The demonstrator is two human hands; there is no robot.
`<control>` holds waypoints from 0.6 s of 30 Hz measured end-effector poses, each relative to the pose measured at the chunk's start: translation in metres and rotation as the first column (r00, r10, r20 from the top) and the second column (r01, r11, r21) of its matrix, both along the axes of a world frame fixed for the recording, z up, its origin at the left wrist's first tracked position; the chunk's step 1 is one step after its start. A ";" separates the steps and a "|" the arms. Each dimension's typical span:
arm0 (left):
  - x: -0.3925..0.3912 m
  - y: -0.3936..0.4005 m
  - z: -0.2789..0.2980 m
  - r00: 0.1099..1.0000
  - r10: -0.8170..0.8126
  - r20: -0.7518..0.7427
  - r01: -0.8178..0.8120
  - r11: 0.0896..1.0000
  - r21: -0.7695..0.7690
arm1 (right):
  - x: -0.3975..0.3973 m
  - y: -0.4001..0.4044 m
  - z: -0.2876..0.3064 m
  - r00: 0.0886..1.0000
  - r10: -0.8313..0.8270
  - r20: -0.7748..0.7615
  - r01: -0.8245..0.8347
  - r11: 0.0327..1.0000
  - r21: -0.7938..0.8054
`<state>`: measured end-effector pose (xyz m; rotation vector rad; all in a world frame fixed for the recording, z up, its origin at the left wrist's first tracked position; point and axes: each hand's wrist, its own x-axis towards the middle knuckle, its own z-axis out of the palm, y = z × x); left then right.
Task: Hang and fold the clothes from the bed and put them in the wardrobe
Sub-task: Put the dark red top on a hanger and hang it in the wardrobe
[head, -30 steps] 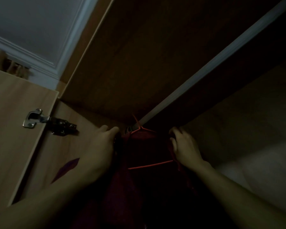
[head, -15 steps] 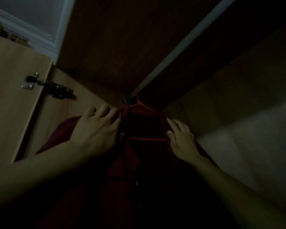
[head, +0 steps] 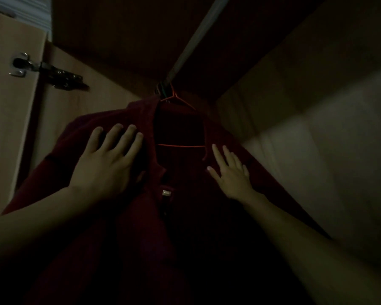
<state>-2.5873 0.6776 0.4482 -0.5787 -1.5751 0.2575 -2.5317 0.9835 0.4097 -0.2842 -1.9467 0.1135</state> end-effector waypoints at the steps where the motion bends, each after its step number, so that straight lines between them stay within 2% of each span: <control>1: 0.004 0.000 0.000 0.999 0.032 0.019 -0.031 0.999 -0.016 | 0.004 0.000 0.000 1.000 0.006 0.000 -0.006 1.000 0.008; 5: 0.016 0.001 -0.001 0.996 0.034 0.085 -0.034 0.999 0.003 | 0.038 -0.002 0.000 1.000 0.022 0.018 -0.023 1.000 0.022; 12: 0.064 0.004 -0.023 0.983 -0.179 0.052 0.175 0.982 0.076 | 0.101 -0.008 -0.014 0.999 -0.025 0.029 0.024 0.999 0.040; 18: 0.093 -0.002 -0.048 0.963 -0.258 0.073 0.257 0.966 0.026 | 0.135 -0.020 -0.043 0.996 -0.064 0.055 0.064 0.998 0.014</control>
